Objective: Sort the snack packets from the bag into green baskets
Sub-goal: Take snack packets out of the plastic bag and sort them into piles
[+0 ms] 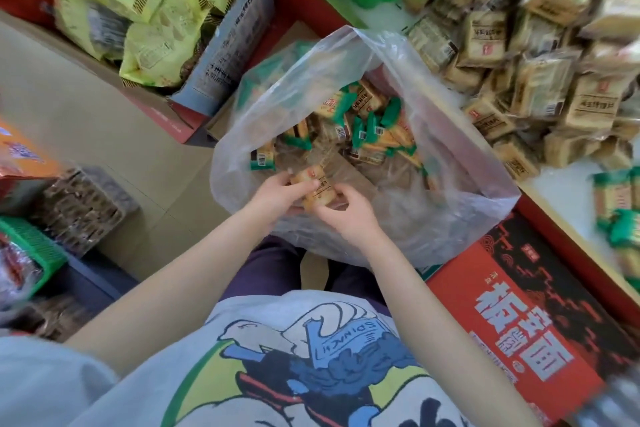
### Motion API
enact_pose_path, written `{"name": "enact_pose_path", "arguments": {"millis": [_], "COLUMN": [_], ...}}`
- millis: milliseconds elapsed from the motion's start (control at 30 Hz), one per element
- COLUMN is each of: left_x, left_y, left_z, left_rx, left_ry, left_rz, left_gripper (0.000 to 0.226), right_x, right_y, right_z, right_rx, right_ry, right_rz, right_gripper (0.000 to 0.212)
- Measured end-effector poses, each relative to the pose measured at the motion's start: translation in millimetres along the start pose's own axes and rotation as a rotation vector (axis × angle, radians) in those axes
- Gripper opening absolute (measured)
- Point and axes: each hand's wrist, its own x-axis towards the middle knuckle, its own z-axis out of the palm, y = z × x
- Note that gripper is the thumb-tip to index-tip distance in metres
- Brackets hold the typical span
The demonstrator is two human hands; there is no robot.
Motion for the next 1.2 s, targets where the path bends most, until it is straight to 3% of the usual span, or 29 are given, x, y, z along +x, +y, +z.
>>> {"name": "enact_pose_path", "arguments": {"millis": [67, 133, 200, 367, 467, 567, 733, 933, 1067, 1200], "left_x": [-9, -23, -37, -64, -75, -79, -43, -22, -11, -3], "left_y": [1, 12, 30, 93, 133, 166, 196, 197, 197, 192], "left_z": [-1, 0, 5, 46, 91, 139, 188, 235, 255, 257], "left_rx": [-0.152, -0.274, -0.320, -0.176, -0.059, 0.115, 0.727, 1.233, 1.516, 1.576], "left_ry": [-0.020, -0.113, -0.196, -0.306, -0.355, -0.292, -0.036, -0.068, -0.024, -0.005], "left_rz": [0.015, 0.056, 0.105, 0.284, 0.388, 0.506, 0.754, 0.968, 0.918, 0.906], "left_gripper": [0.048, 0.038, 0.037, 0.044, 0.032, 0.026, 0.056, 0.073, 0.071, 0.071], "right_x": [-7, -18, -30, -66, -86, -99, -86, -51, -24, -16], "right_y": [-6, -17, -29, -53, -59, -57, -60, -111, -114, -109], "right_z": [-1, -11, -27, -82, -125, -175, -251, -307, -330, -340], "right_rx": [0.123, 0.400, 0.614, 0.720, 0.697, 0.716, 0.673, 0.737, 0.774, 0.707], "right_ry": [-0.006, 0.003, 0.002, 0.050, 0.166, 0.313, 0.566, 0.662, 0.678, 0.686], "right_rz": [-0.037, -0.005, 0.015, -0.112, -0.196, -0.175, -0.057, -0.160, -0.084, -0.012], "right_gripper": [0.027, 0.017, 0.022, 0.023, 0.014, 0.009, 0.017, 0.021, 0.027, 0.024]}}
